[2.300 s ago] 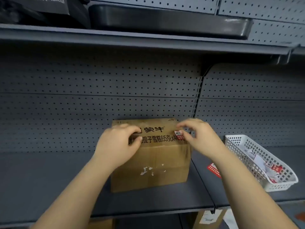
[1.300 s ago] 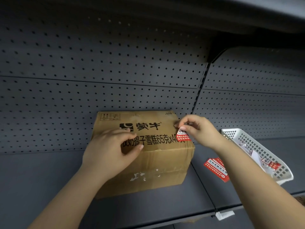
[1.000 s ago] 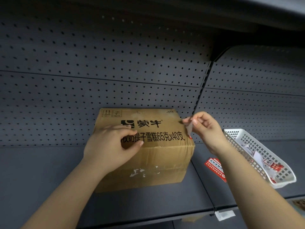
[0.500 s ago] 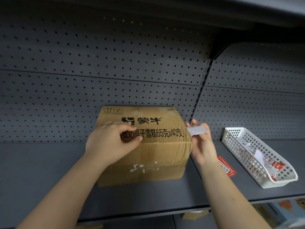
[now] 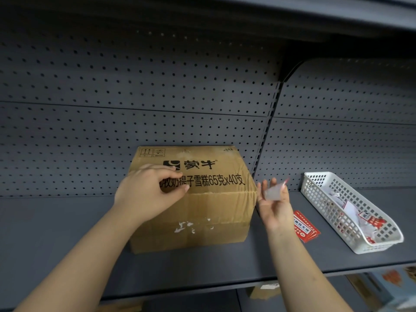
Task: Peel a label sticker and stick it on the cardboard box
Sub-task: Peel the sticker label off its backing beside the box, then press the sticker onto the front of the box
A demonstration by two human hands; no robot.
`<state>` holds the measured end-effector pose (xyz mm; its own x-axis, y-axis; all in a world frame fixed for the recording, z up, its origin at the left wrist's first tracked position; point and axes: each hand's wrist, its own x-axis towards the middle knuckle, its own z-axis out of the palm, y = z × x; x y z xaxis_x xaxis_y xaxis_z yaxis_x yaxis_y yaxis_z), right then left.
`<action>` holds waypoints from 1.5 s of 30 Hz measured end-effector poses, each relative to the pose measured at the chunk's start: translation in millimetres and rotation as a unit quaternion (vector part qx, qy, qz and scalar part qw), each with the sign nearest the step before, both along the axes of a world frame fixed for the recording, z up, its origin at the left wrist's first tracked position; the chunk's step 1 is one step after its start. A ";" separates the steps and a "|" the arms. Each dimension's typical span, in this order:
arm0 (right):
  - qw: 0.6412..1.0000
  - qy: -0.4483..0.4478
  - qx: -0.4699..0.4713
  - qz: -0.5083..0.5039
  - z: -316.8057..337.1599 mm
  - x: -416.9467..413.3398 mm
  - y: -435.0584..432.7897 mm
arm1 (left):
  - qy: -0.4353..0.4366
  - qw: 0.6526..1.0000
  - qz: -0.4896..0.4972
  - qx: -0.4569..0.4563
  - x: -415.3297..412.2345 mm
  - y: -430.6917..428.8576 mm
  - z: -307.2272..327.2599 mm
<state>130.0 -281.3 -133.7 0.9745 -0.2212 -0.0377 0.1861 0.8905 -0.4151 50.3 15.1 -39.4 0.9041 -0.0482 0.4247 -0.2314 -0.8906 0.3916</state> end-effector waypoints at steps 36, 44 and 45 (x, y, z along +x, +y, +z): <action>0.772 0.055 -0.627 0.090 -20.6 -132.0 88.4 | 0.096 0.803 0.087 -0.582 -70.3 -53.2 -111.0; 0.729 0.018 -0.684 -0.012 -28.1 -115.1 98.0 | -0.046 0.929 0.111 -0.351 -54.1 -50.5 -122.9; 0.726 0.017 -0.687 -0.016 -28.9 -114.0 98.8 | -0.051 0.933 0.117 -0.337 -52.9 -50.4 -124.3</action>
<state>16.0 -182.5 -162.6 0.9717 -0.0959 0.2159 0.1661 -0.3729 -0.9129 -2.6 -35.3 -163.7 0.8099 0.4539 0.3715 -0.1285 -0.4806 0.8675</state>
